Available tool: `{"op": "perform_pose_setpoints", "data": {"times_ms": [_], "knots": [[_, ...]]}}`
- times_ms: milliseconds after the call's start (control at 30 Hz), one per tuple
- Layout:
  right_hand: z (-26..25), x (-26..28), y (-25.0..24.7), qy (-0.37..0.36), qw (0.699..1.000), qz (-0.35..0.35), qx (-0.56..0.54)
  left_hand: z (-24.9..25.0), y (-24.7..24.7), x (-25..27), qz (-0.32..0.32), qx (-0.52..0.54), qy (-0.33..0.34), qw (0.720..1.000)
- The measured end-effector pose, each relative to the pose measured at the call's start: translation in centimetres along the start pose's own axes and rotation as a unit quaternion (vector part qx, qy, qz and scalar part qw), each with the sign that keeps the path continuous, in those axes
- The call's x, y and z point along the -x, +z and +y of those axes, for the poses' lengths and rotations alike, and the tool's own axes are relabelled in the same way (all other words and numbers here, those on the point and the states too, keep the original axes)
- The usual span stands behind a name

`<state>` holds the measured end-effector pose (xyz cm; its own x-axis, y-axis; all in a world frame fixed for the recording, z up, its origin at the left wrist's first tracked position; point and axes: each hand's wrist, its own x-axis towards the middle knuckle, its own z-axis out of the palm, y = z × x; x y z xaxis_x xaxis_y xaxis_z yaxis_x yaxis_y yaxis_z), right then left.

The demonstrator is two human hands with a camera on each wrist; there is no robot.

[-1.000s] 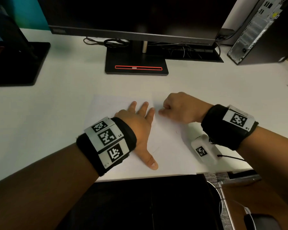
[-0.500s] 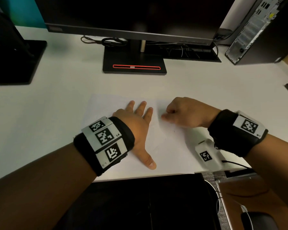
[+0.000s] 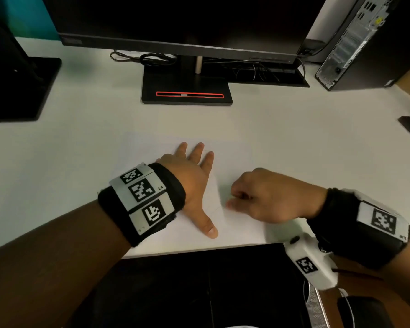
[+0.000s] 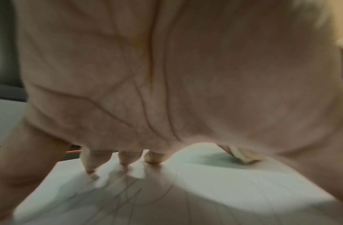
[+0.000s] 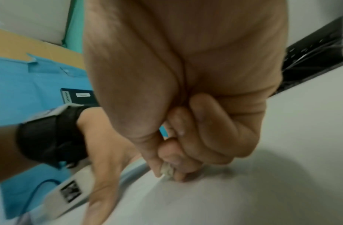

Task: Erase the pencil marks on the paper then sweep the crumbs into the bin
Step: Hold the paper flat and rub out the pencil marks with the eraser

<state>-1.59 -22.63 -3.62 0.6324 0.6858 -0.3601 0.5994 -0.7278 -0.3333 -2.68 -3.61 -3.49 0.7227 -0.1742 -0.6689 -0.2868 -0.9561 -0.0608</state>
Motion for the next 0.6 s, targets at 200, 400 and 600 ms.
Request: {"op": "perform_pose_setpoints", "data": {"times_ms": [200,400,600], "knots": [[0.5,1.4,-0.4,-0.008,0.999,0.009,-0.033,-0.8,0.2,0.5,0.007,0.049,0.018,0.999],[1.1,1.3,0.2,0.029,0.999,0.029,-0.017,-0.7,0.1,0.8,-0.043,0.038,0.009,0.998],[-0.7,1.2,1.1,-0.011,1.000,-0.004,-0.013,-0.6,0.1,0.8,-0.038,0.038,0.010,0.999]]}}
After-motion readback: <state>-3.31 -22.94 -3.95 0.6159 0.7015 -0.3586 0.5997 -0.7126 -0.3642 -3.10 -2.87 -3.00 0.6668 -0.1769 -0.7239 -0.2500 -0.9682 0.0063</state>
